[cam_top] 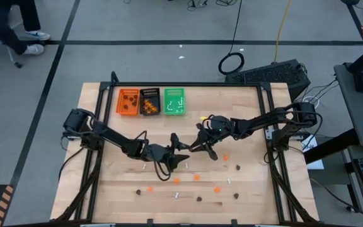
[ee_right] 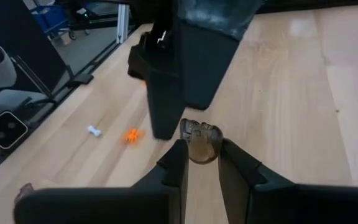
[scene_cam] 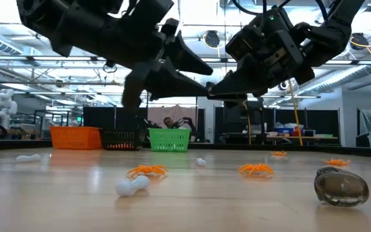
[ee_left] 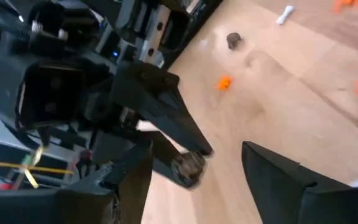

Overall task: Sort Halloween decoration
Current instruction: Put the black skull toy into the orange bin

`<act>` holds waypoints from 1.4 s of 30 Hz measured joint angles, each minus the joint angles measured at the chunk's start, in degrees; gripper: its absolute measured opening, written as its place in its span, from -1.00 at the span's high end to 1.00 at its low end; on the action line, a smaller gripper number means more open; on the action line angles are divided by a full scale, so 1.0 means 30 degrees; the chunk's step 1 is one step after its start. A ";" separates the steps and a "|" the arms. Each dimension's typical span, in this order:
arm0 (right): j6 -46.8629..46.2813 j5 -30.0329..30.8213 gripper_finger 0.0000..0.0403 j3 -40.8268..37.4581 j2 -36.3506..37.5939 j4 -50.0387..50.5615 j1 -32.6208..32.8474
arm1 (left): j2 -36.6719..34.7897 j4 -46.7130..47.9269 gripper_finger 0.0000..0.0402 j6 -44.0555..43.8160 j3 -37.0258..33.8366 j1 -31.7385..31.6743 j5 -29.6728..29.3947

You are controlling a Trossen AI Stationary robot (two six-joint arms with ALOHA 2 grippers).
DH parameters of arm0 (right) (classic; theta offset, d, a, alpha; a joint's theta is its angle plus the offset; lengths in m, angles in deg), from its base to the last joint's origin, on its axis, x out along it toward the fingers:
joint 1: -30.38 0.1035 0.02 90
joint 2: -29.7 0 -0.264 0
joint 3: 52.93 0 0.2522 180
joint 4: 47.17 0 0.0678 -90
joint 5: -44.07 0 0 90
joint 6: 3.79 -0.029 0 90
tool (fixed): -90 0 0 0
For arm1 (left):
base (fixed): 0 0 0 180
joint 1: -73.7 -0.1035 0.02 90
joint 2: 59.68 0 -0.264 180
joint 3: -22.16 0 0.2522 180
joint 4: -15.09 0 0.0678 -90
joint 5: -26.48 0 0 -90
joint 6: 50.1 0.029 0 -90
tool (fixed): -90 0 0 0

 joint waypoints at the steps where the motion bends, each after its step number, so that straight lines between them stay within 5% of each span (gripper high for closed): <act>1: -0.0097 0.0000 0.77 0.0000 0.0000 -0.0027 0.0041 | 0.0091 -0.0032 -0.17 0.0347 0.0132 -0.0024 0.0007; 21: -0.1658 -0.1005 0.77 0.0029 0.0000 -0.0329 0.0105 | 0.0512 0.0627 0.24 0.5933 0.0801 -0.0498 0.0383; 32: -0.2185 -0.1086 0.76 0.0021 0.0000 -0.0769 0.0090 | 0.0512 0.0253 0.68 0.6169 0.0794 -0.0964 0.1726; 42: -0.3655 -0.1443 0.58 0.0016 0.0002 -0.0596 0.0048 | 0.0512 0.0162 0.72 0.6172 0.0794 -0.0891 0.1807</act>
